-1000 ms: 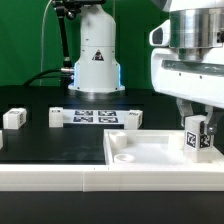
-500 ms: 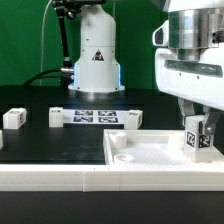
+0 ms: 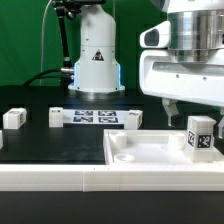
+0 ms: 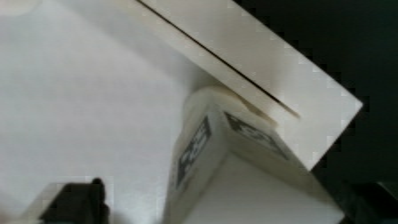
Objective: Assemble one leg
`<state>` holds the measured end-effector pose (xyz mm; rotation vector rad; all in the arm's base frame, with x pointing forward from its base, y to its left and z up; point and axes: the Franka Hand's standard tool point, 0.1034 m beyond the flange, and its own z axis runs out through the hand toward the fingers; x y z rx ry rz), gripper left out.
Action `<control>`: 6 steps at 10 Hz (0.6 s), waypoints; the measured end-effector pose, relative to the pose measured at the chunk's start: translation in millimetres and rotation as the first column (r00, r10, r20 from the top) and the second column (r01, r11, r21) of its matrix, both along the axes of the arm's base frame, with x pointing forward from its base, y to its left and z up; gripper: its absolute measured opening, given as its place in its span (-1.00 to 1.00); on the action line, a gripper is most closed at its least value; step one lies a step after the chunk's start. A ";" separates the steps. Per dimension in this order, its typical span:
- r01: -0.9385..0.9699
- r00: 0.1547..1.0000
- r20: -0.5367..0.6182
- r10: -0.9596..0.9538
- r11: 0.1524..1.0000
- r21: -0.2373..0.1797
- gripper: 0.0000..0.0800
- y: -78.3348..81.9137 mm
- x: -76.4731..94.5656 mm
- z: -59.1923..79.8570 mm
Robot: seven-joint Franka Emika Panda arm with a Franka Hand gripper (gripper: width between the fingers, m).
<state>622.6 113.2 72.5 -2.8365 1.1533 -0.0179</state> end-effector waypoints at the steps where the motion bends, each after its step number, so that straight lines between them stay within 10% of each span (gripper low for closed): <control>1: -0.098 0.995 0.004 0.098 0.995 -0.004 0.62 1.7 -0.5 0.1; 6: -0.479 0.877 0.014 0.480 0.877 -0.045 0.62 3.3 -1.0 -0.6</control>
Offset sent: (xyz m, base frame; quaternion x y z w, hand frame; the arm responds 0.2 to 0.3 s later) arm 0.0058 0.0068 -0.0010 -0.0155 0.0031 -0.1879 0.9821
